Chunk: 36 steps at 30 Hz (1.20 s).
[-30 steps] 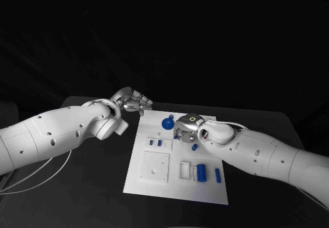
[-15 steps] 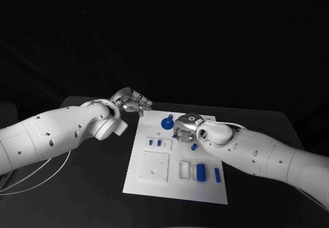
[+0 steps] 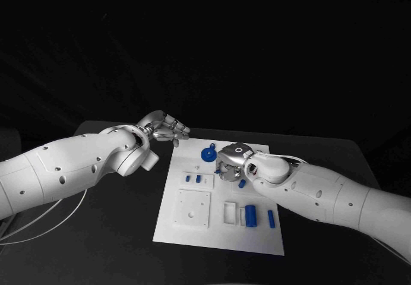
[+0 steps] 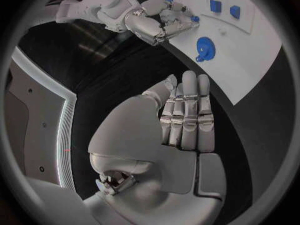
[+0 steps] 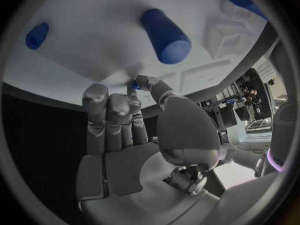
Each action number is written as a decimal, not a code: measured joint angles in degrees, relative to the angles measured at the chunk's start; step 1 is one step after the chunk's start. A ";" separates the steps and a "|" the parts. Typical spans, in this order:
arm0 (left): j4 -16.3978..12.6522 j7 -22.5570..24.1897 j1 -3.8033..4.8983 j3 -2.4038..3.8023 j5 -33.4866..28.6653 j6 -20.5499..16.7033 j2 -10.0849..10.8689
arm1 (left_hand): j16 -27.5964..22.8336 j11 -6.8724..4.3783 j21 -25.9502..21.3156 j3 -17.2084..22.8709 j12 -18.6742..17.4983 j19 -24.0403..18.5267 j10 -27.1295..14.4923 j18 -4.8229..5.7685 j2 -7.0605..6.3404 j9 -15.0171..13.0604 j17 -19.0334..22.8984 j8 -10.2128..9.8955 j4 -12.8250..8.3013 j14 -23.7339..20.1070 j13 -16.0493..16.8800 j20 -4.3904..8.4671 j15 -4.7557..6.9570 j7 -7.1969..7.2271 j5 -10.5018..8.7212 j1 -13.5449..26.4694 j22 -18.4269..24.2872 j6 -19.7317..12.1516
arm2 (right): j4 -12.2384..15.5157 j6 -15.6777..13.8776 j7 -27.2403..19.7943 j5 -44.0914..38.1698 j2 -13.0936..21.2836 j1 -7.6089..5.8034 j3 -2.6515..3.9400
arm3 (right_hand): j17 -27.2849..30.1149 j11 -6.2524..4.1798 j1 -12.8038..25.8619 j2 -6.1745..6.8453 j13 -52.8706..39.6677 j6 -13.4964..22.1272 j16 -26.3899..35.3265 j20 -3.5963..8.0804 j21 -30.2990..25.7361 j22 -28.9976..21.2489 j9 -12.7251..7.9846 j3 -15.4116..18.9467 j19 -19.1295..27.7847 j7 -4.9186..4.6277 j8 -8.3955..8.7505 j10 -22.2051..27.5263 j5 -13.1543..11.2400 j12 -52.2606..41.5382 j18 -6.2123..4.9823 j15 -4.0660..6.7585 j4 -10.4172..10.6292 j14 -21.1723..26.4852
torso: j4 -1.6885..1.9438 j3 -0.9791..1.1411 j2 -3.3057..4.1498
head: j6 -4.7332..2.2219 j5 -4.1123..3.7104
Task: Assemble the parts on the task board
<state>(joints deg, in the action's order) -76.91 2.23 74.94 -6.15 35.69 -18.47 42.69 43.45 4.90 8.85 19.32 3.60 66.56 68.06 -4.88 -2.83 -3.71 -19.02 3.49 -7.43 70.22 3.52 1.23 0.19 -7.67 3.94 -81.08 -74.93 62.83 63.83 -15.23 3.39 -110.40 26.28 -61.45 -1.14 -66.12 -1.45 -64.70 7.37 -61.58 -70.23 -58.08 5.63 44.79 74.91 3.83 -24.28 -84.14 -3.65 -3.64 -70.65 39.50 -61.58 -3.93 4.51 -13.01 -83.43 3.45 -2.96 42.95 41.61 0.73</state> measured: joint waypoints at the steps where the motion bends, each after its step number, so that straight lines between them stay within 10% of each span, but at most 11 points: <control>1: -0.03 -0.01 0.00 0.00 0.01 0.03 0.02 | 0.00 -0.10 0.00 0.00 0.00 0.00 0.14 0.00 0.00 0.00 0.00 0.00 0.00 0.01 0.00 0.00 0.01 0.00 0.00 0.00 0.00 0.00 | 0.15 -0.11 0.10 0.03 0.11 0.03 -0.02 | 0.00 0.00 0.01 0.01 0.00 0.00 0.00 0.01 0.00 0.00 0.00 -0.35 0.01 0.00 0.00 0.00 0.00 0.00 0.00 0.00 0.02 0.00 | 0.00 0.00 0.00 | 0.00 -0.02; 19: -0.22 -0.13 -0.02 -0.05 -0.29 1.08 0.20 | 0.89 -0.98 -1.44 -0.36 0.00 2.07 2.84 0.04 -0.24 0.00 -0.79 0.00 1.22 1.88 0.00 0.68 0.67 0.47 0.00 1.37 0.03 -0.87 | 4.23 -2.93 1.78 1.37 2.85 0.18 0.45 | -0.13 -0.20 0.47 0.48 -0.33 0.00 0.00 0.20 0.59 0.00 0.00 -1.60 0.21 0.00 0.00 -0.21 0.66 0.00 0.00 0.21 0.51 0.21 | -0.08 -0.03 -0.01 | -0.30 -0.31; 27: -0.41 -0.06 -0.02 -0.09 -3.49 1.64 0.26 | 0.89 -0.98 -4.23 -1.89 0.00 4.03 2.84 0.03 -1.00 0.00 -0.84 0.00 3.22 2.48 0.00 0.51 0.43 0.51 0.10 3.15 2.48 -0.91 | 7.22 -4.37 2.54 2.47 4.46 0.18 2.41 | -0.13 -0.20 0.46 0.48 -0.45 0.00 0.28 0.41 0.81 0.00 -0.02 -1.43 0.00 0.00 0.01 -0.21 0.66 0.23 0.01 0.40 0.69 0.01 | -0.08 0.02 -0.03 | -0.79 -0.37; 36: -1.00 -0.95 -0.06 -0.26 -11.21 2.19 0.01 | -2.30 -0.30 -4.89 -6.84 0.00 7.11 0.27 0.01 -0.87 0.00 0.50 0.00 6.19 6.30 -0.05 0.48 0.47 0.42 0.26 3.36 8.22 -1.63 | 10.98 -5.19 3.41 4.51 6.52 0.17 6.98 | -0.18 -0.19 0.23 0.71 -0.50 0.00 0.28 0.61 0.81 0.00 -0.03 -0.55 0.21 0.00 0.04 -0.21 0.66 0.23 0.01 0.40 1.56 0.01 | -0.44 0.15 -0.20 | -1.75 -0.10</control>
<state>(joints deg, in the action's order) -77.92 1.28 74.89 -6.41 24.48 -16.28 42.69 41.15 4.60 3.96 12.48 3.60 73.66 68.34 -4.87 -3.70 -3.71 -18.52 3.49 -1.24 76.52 3.47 1.70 0.66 -7.25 4.20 -77.71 -66.72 61.20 74.80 -20.42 6.80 -105.89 32.80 -61.28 5.84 -66.30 -1.64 -64.47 8.09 -62.08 -70.23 -57.79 6.25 45.60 74.91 3.80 -24.83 -83.93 -3.64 -3.59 -70.86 40.16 -61.35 -3.92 4.91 -11.45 -83.42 3.01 -2.81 42.75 39.86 0.63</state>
